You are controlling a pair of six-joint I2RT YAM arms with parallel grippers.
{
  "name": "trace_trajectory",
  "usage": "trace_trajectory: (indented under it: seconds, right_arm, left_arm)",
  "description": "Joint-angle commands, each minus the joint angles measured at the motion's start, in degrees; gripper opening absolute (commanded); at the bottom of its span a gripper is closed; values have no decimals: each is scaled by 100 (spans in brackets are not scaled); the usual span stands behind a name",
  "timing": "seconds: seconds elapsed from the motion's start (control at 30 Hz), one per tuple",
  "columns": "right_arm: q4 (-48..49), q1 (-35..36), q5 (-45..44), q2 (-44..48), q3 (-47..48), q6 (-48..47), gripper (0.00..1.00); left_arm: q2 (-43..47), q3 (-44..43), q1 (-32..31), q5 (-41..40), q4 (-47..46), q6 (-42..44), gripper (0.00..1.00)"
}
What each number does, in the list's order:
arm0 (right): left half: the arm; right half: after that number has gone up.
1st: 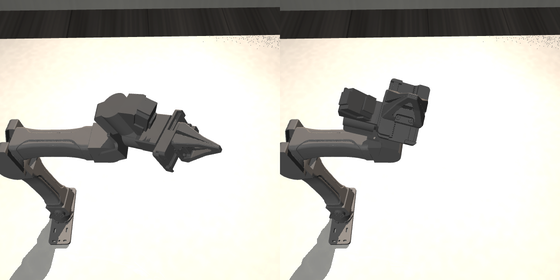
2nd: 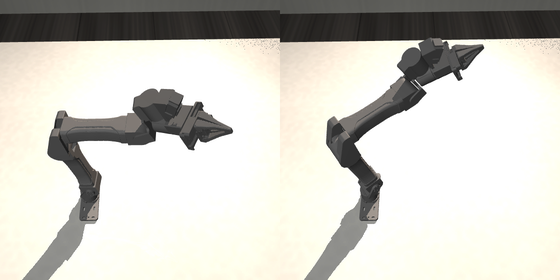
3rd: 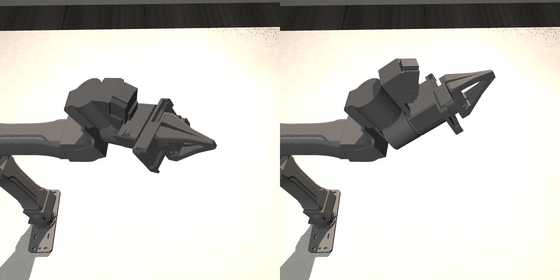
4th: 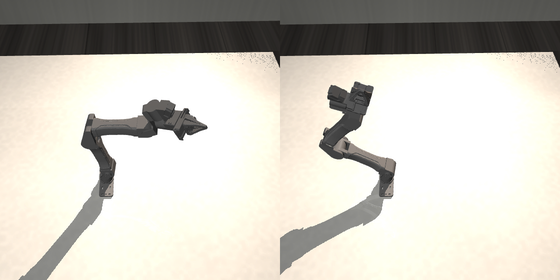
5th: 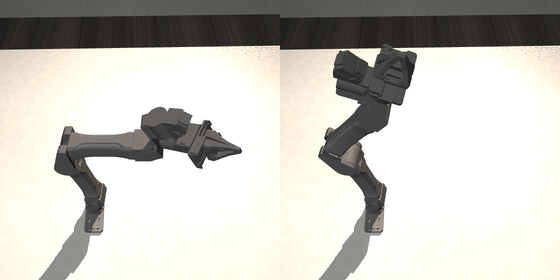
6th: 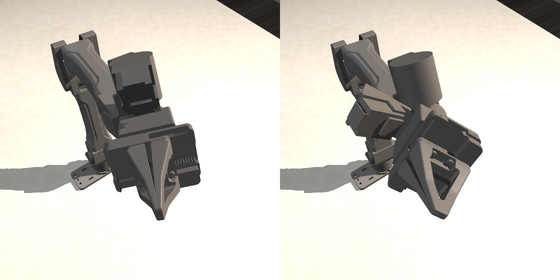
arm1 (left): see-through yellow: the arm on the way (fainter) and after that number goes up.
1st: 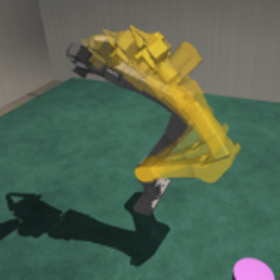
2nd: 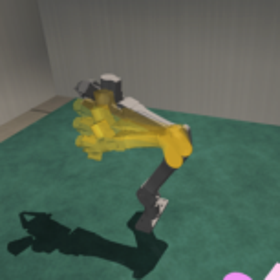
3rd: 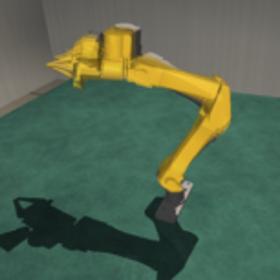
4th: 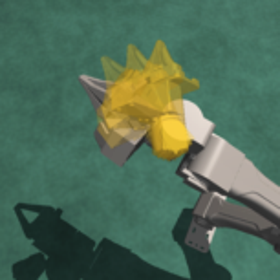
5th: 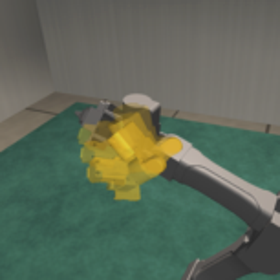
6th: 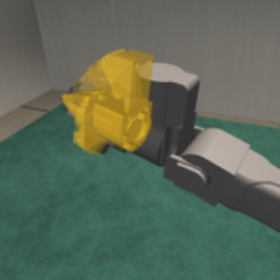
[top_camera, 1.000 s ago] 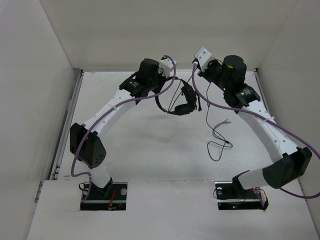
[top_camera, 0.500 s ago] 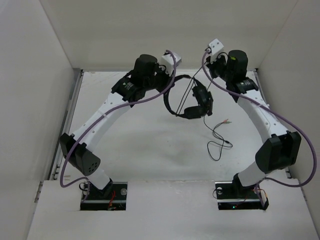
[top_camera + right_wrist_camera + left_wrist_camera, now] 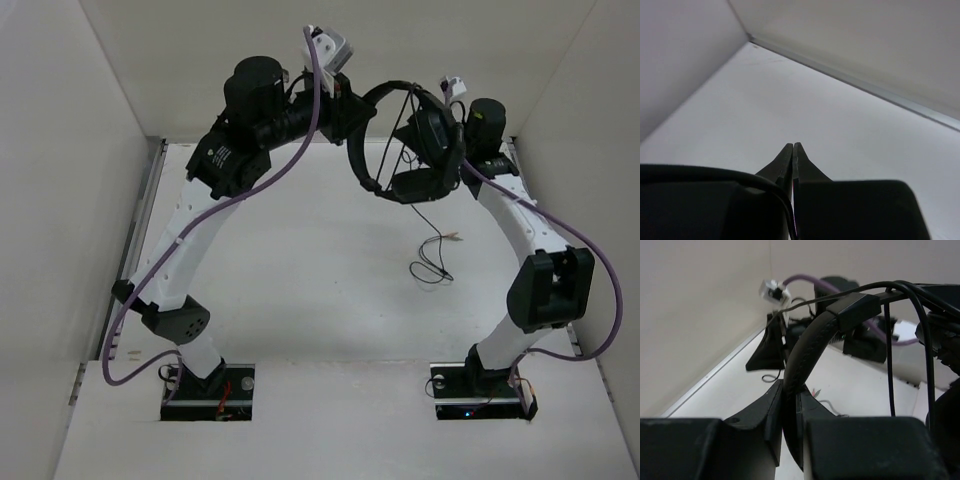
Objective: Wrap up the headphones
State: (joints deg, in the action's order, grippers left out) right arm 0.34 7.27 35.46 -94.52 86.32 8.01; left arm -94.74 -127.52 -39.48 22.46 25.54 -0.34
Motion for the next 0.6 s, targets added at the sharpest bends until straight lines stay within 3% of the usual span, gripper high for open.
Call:
trace_trajectory:
  seconds: [0.0,0.2,0.57]
  right_arm:
    - [1352,77,1119,-23,-404,1770,8]
    - [3260,630,1498,13,-1556,3627,12]
    - [3552,1264,1508,250,-2699,3690,19]
  left_arm:
    - [-264,-702,-2,259,-348,-607,2]
    - [-853,-1889,217,180,-532,-959,3]
    - [-1038,-2224,956,-1102,-1183,-696,3]
